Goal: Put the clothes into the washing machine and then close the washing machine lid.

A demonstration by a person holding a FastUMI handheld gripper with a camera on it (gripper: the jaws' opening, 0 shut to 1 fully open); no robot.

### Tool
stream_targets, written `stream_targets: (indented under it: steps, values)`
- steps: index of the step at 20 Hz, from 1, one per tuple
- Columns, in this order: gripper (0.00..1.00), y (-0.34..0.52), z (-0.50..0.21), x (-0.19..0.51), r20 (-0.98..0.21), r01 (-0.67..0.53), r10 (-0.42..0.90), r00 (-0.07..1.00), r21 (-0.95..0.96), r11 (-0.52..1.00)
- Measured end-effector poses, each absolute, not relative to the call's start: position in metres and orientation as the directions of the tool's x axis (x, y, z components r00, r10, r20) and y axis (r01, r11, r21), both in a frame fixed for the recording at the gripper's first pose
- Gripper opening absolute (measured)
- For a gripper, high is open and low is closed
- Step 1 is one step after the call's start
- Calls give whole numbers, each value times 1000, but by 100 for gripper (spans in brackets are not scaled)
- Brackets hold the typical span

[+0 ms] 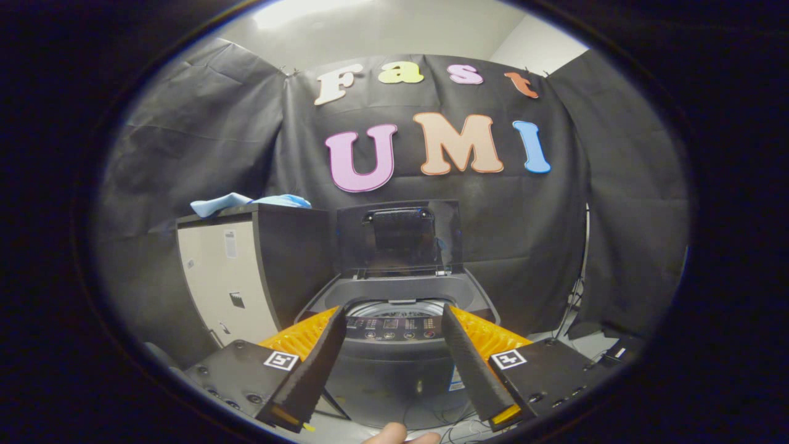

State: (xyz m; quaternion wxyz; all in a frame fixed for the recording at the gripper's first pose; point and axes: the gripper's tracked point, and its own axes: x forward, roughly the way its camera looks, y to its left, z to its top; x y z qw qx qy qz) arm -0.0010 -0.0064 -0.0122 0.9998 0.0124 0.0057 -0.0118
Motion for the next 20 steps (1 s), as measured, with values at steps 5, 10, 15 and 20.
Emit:
stream_targets:
  steps: [5, 10, 15, 20]
  values:
    - [97, -1, -13, 1, -14, 26, -26, 1000, 15, 1000]
    - [97, 11, -6, 3, -6, 23, -23, 1000, 16, 1000]
    - [97, 33, 8, 6, 11, 20, -20, 1000, 23, 1000]
    - [97, 57, 8, 12, -20, 33, -33, 999, 10, 999]
